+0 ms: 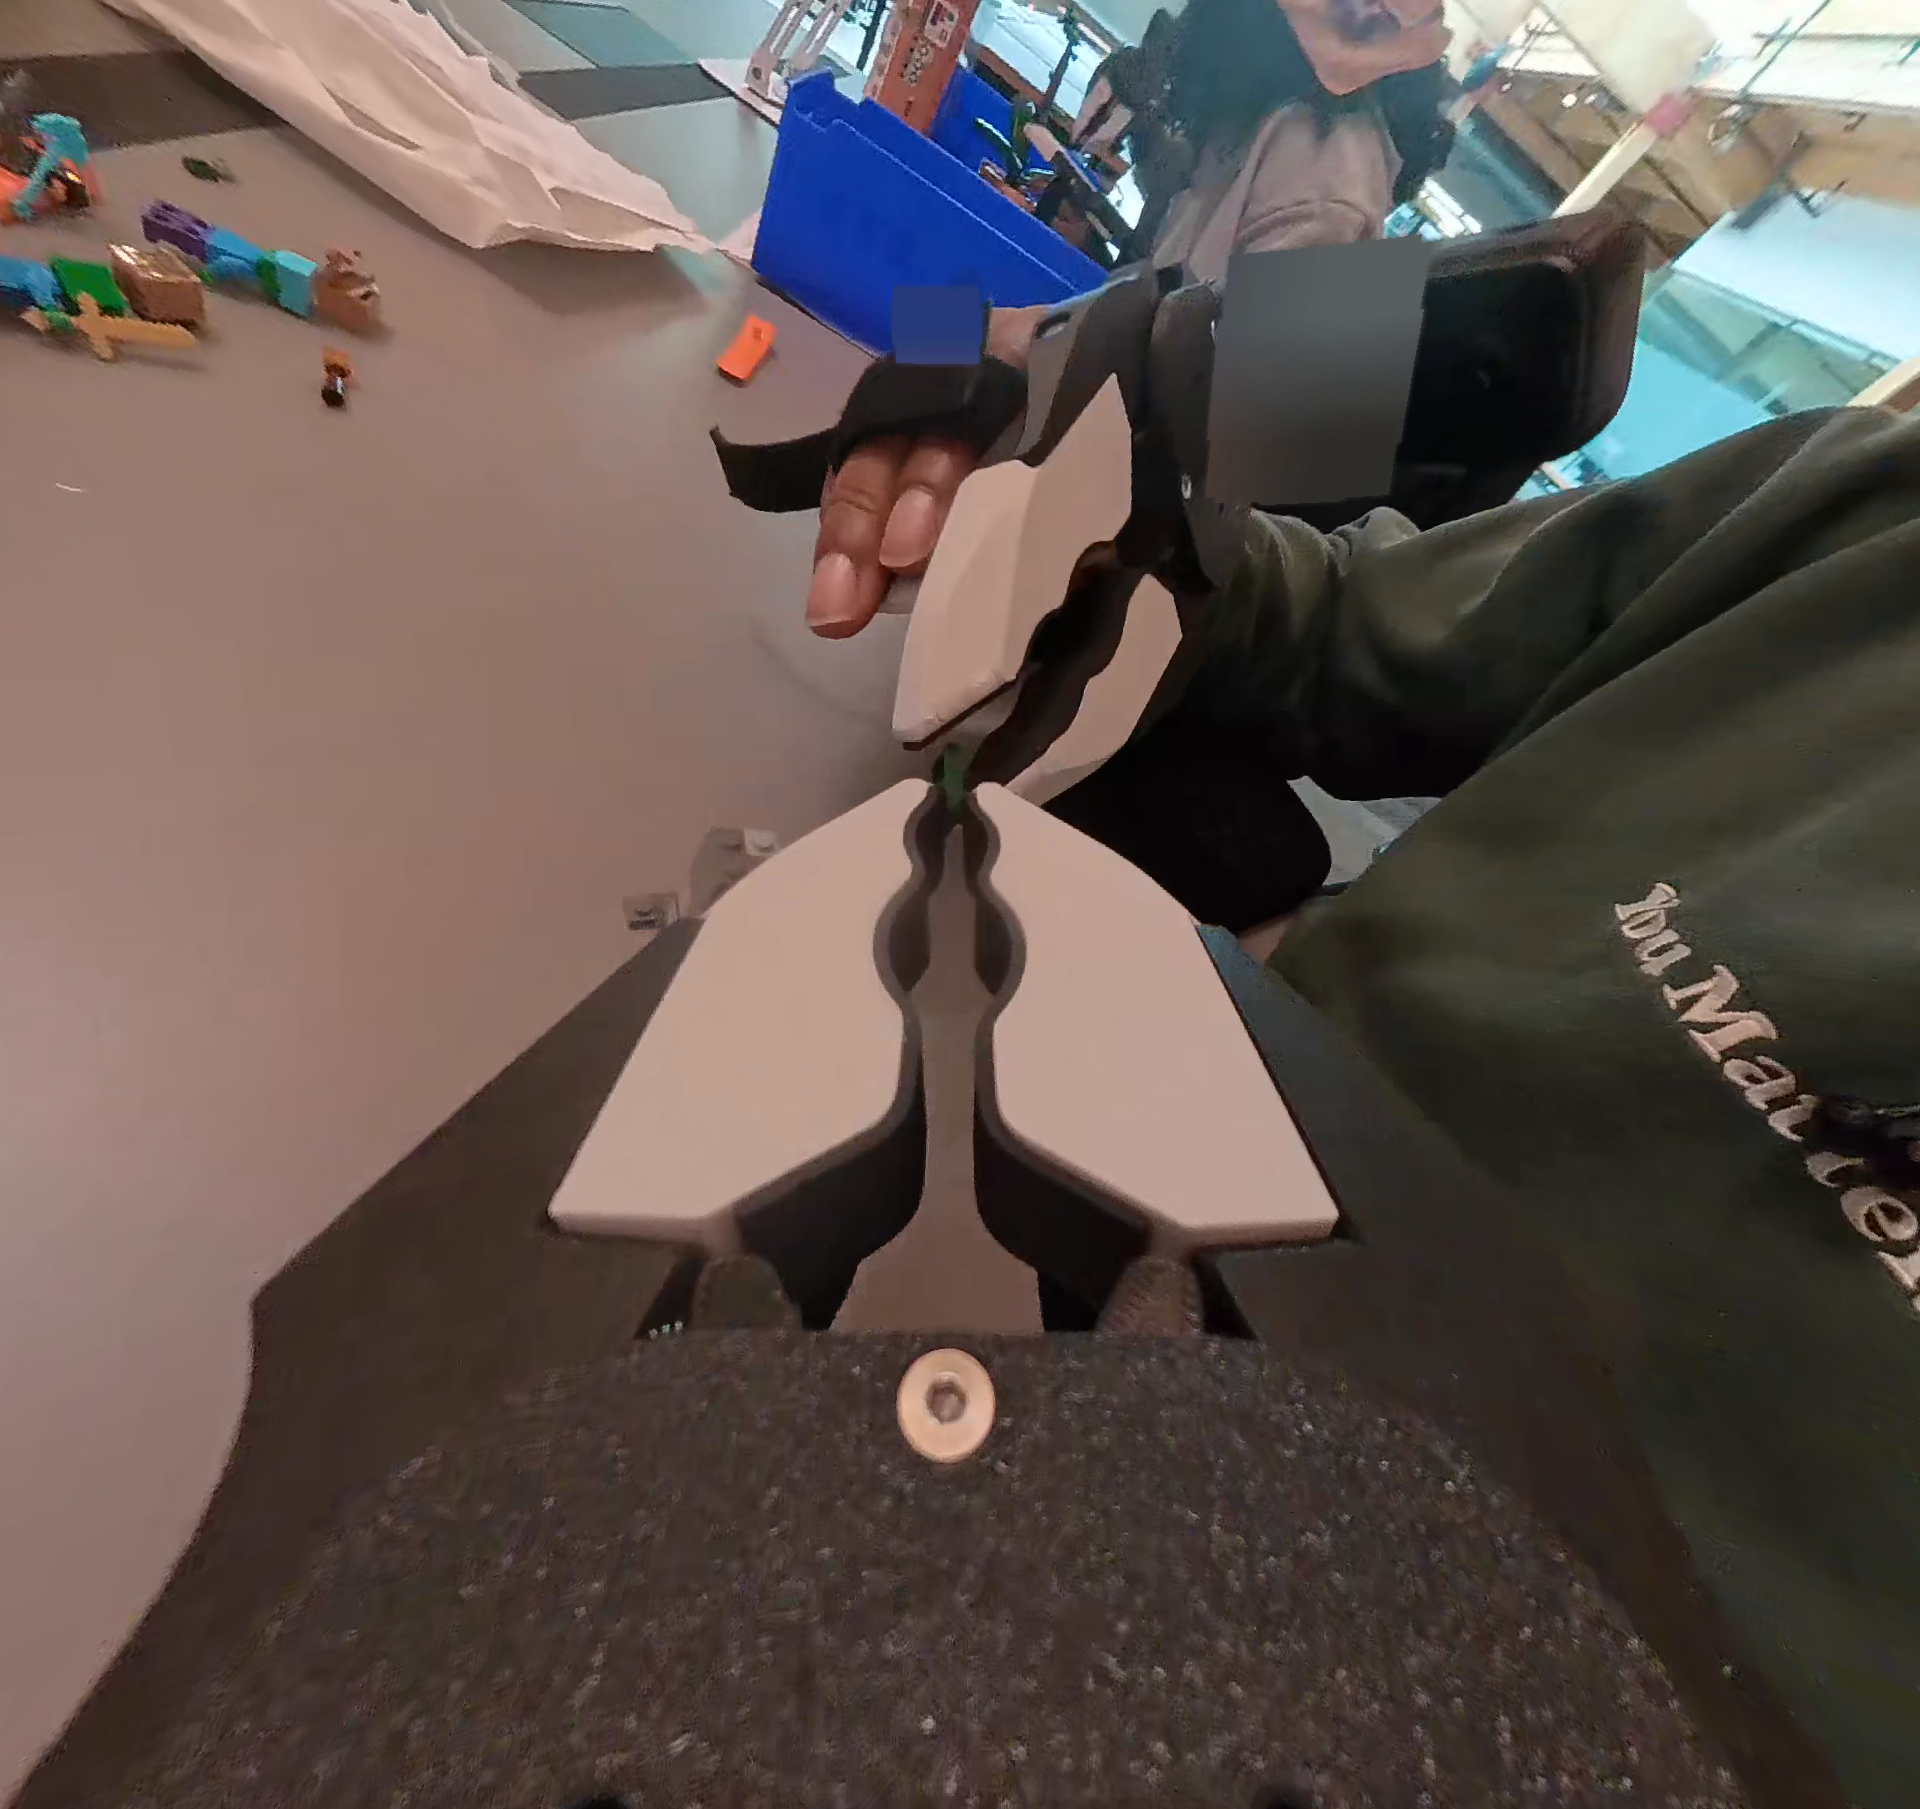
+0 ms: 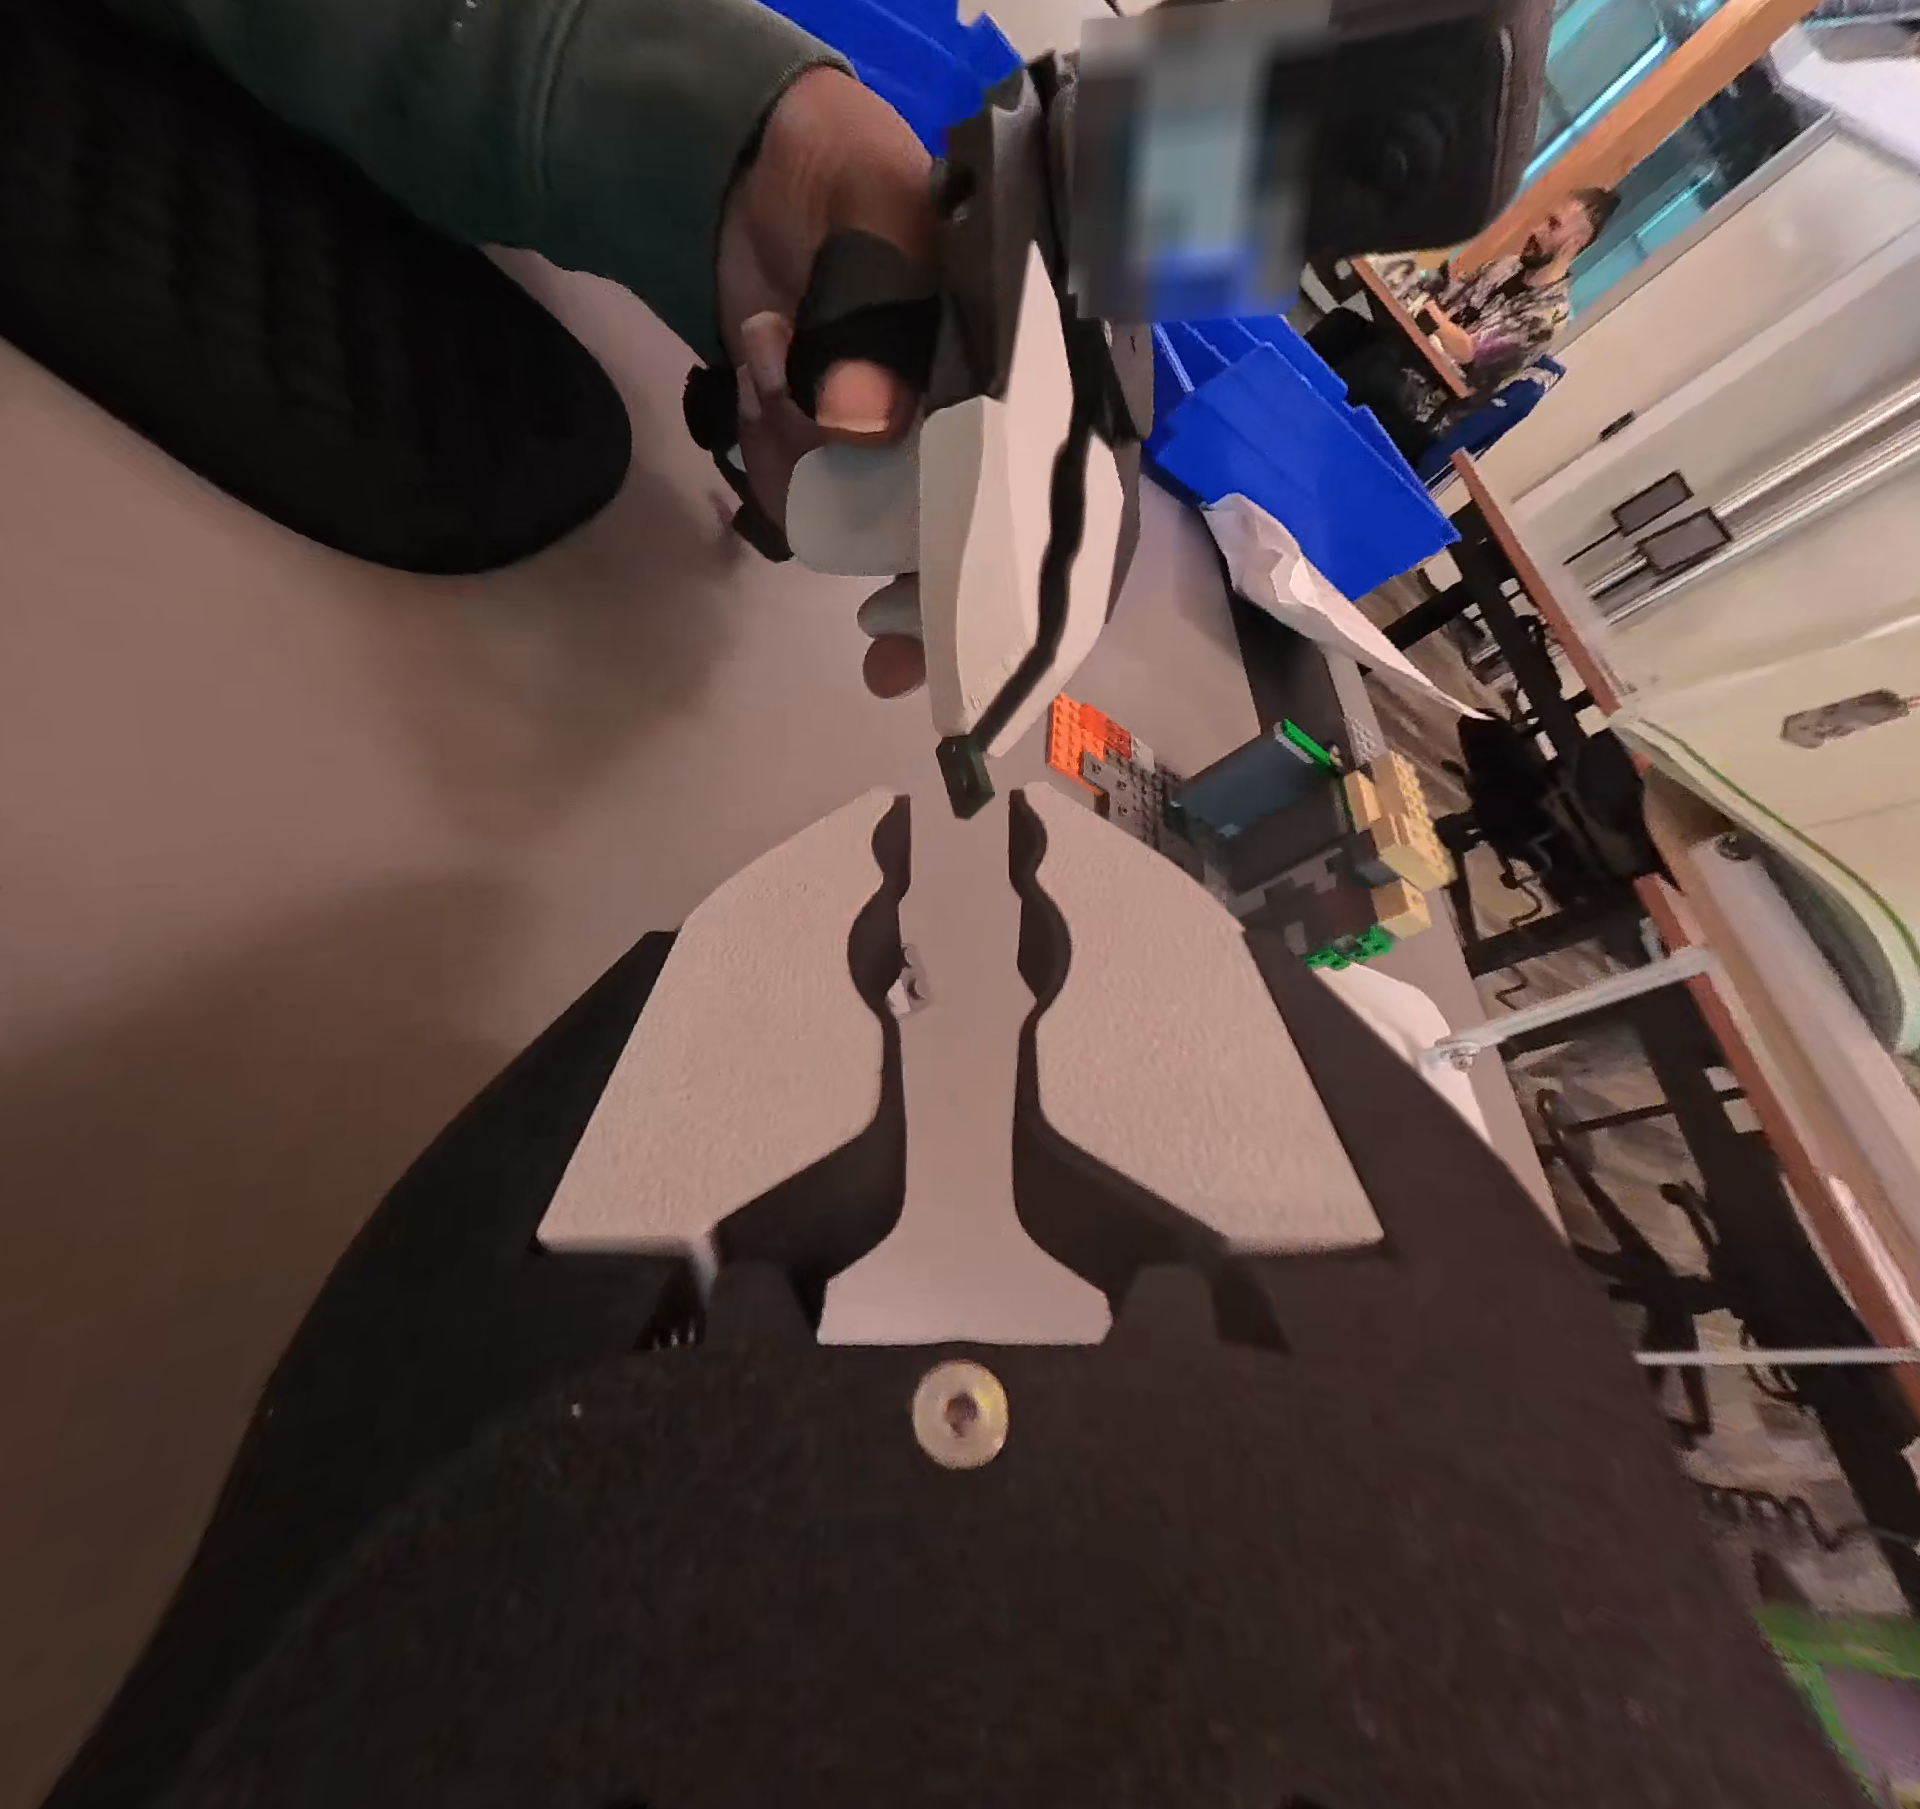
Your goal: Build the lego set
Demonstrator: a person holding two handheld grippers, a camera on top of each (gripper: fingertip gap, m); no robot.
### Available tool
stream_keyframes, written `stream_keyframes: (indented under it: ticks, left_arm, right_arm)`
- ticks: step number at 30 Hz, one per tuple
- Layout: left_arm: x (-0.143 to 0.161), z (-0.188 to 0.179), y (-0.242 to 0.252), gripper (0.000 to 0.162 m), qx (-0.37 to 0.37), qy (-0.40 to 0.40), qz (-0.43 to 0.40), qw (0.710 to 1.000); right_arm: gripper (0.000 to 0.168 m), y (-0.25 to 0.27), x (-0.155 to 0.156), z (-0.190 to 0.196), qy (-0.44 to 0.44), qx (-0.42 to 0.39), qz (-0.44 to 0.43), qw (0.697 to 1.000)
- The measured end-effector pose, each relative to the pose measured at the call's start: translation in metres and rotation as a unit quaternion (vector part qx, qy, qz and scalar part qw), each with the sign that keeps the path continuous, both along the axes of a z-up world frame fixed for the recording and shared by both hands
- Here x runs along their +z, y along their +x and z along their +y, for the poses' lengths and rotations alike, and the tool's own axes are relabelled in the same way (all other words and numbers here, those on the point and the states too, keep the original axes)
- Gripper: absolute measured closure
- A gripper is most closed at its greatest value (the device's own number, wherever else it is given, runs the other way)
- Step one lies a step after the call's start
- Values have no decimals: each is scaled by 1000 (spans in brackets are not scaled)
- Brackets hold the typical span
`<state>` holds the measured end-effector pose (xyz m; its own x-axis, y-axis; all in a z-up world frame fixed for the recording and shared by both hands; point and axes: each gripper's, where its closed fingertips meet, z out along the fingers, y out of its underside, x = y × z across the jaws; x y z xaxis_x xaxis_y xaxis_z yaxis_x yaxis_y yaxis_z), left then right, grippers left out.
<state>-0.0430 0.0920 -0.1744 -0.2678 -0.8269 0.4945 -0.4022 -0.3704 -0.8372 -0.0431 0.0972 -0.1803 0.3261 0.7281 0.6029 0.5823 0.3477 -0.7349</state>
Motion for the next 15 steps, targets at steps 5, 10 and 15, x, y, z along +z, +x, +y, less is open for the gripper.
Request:
stream_keyframes:
  ticks: [5,10,15]
  left_arm:
    - [0,-1,1,159,-4,-23,3,1000]
    - [2,1,2,159,2,-15,-10,1000]
    - [8,10,-1,148,31,156,-49,986]
  right_arm:
    - [159,-1,0,-1,28,-2,-16,999]
    - [161,0,1,1,1,-7,8,1000]
    - [161,6,6,6,-141,-17,118,983]
